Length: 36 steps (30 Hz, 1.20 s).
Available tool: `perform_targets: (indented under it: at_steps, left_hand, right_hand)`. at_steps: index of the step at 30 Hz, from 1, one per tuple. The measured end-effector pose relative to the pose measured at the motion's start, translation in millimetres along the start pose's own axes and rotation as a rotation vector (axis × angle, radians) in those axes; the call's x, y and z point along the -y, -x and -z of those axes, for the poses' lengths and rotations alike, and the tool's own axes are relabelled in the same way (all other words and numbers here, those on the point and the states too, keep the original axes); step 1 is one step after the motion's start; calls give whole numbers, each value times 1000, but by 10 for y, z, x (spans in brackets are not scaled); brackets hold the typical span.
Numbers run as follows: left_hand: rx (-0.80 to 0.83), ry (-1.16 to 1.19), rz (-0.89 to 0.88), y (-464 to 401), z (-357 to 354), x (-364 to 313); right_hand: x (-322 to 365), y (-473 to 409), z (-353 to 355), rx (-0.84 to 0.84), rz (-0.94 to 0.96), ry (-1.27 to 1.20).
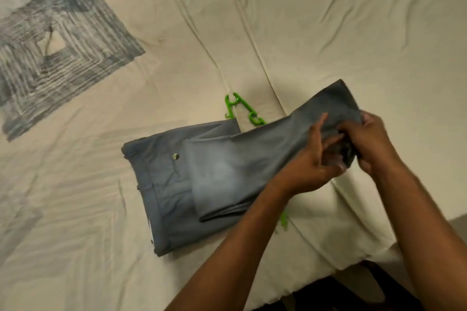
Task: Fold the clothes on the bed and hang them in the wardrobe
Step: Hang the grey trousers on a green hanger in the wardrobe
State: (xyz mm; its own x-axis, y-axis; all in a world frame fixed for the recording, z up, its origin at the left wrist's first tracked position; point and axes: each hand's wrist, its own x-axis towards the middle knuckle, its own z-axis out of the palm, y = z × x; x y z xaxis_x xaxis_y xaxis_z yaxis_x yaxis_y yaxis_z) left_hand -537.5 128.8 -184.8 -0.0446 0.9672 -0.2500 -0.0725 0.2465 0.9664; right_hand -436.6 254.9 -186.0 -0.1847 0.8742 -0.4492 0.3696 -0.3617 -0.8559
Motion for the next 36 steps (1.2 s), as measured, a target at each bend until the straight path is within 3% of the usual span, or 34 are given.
perform_targets:
  at_steps: [6,13,19,25,36]
  left_hand:
    - [-93,-12,13,-203,-157,87]
    - [-308,-439,-27,-317,77,787]
    - [-156,-662,86,-582,-10,1066]
    - [179,-854,262,-1013,-238,938]
    - [280,-948,112,-1594,-637,696]
  right_hand:
    - [125,-1026,1271,-289,70,178]
    - [234,-1701,1980,-500,31,369]
    - [125,-1864,2071,-439,78,562]
    - [137,-1923,2145,-468,94,566]
    - [396,-2147,2545,-596,51,685]
